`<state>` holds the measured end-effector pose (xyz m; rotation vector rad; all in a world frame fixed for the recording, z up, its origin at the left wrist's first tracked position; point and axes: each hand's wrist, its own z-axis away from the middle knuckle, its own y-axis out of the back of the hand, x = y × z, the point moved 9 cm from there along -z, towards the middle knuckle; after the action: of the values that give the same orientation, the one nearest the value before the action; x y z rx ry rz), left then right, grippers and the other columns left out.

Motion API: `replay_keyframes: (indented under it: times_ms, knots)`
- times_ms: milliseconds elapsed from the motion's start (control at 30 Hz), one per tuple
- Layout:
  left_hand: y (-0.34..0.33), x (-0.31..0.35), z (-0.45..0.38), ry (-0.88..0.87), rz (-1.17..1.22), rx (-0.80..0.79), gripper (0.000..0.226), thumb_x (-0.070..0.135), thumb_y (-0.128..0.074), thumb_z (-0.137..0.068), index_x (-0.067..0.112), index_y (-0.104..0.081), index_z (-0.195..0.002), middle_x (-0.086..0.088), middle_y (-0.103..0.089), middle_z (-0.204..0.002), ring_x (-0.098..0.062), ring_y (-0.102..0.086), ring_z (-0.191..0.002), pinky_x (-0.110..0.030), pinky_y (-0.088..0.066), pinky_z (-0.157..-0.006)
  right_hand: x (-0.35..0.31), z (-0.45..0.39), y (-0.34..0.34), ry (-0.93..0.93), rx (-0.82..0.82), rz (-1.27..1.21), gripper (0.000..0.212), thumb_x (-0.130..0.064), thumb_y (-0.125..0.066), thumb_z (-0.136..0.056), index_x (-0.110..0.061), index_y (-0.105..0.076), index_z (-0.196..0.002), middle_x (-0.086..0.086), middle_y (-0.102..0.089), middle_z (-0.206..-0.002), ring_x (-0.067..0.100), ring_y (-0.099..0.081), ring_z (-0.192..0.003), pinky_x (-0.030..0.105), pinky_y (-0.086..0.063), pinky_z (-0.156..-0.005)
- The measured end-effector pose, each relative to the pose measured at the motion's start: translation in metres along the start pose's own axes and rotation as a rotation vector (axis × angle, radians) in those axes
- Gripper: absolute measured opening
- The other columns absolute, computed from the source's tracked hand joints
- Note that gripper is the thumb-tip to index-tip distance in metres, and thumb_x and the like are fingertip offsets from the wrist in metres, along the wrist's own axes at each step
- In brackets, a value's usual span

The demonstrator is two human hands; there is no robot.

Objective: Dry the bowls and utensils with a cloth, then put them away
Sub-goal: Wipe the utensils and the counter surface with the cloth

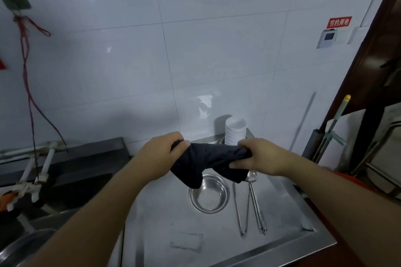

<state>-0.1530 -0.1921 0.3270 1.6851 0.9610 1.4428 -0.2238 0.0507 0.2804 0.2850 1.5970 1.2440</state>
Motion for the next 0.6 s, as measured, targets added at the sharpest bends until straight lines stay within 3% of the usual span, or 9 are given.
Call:
replay_keyframes:
  times_ms: [67,133,233,333,433,533,600]
  knots:
    - [0.014,-0.004,0.0,-0.01,0.038,-0.024,0.035,0.072,-0.061,-0.088,0.037,-0.059,-0.087,0.013,-0.067,-0.082,-0.005,-0.063,-0.076,-0.024,-0.043,-0.063,-0.02,0.0,0.011,0.04,-0.043,-0.104,0.031,-0.072,-0.078,-0.074,-0.046,-0.065,-0.084,-0.02,-0.071,-0.081,-0.004,-0.066,-0.077,0.01,-0.045,-0.065]
    - [0.024,-0.006,0.002,-0.029,-0.007,-0.071,0.053,0.09,-0.062,-0.066,0.043,-0.058,-0.09,0.017,-0.067,-0.083,-0.002,-0.063,-0.075,-0.023,-0.043,-0.062,-0.037,-0.003,0.025,0.045,-0.012,-0.163,0.038,-0.079,-0.066,-0.077,-0.043,-0.067,-0.09,-0.018,-0.073,-0.088,-0.002,-0.068,-0.081,0.019,-0.051,-0.076]
    - [0.021,-0.01,0.005,-0.02,-0.198,-0.143,0.076,0.11,-0.047,-0.048,0.051,-0.051,-0.097,0.022,-0.058,-0.094,0.0,-0.058,-0.082,-0.026,-0.041,-0.065,-0.057,-0.01,0.045,0.069,0.053,-0.22,0.022,-0.055,-0.067,-0.092,-0.033,-0.067,-0.089,-0.01,-0.073,-0.087,0.011,-0.069,-0.084,0.037,-0.055,-0.083]
    - [0.002,-0.011,0.006,0.016,-0.342,-0.103,0.088,0.116,-0.031,-0.044,0.045,-0.05,-0.094,0.018,-0.049,-0.099,-0.002,-0.056,-0.081,-0.03,-0.042,-0.066,-0.086,-0.011,0.05,0.107,0.035,-0.205,0.023,-0.051,-0.067,-0.092,-0.029,-0.066,-0.085,-0.01,-0.07,-0.081,0.009,-0.065,-0.076,0.036,-0.052,-0.079]
    - [-0.024,-0.001,0.007,-0.017,-0.329,-0.039,0.075,0.105,-0.038,-0.064,0.039,-0.054,-0.095,0.016,-0.046,-0.096,-0.009,-0.057,-0.084,-0.03,-0.043,-0.066,-0.103,-0.011,0.043,0.1,0.016,-0.23,0.025,-0.054,-0.066,-0.093,-0.029,-0.071,-0.092,-0.007,-0.075,-0.091,0.015,-0.071,-0.087,0.039,-0.056,-0.086]
    - [-0.051,0.018,0.008,-0.063,-0.065,-0.042,0.062,0.094,-0.048,-0.074,0.046,-0.057,-0.111,0.02,-0.048,-0.105,-0.007,-0.051,-0.102,-0.029,-0.049,-0.081,-0.109,-0.007,0.039,0.086,-0.01,-0.304,0.022,-0.05,-0.067,-0.096,-0.029,-0.073,-0.095,-0.006,-0.077,-0.093,0.016,-0.074,-0.09,0.038,-0.06,-0.086]
    - [-0.054,0.032,0.006,-0.08,0.132,-0.018,0.032,0.08,-0.057,-0.08,0.055,-0.052,-0.099,0.022,-0.054,-0.1,0.0,-0.054,-0.097,-0.021,-0.046,-0.077,-0.115,-0.003,0.037,0.098,-0.044,-0.352,0.02,-0.048,-0.068,-0.095,-0.029,-0.073,-0.093,-0.006,-0.077,-0.092,0.013,-0.074,-0.086,0.034,-0.058,-0.082]
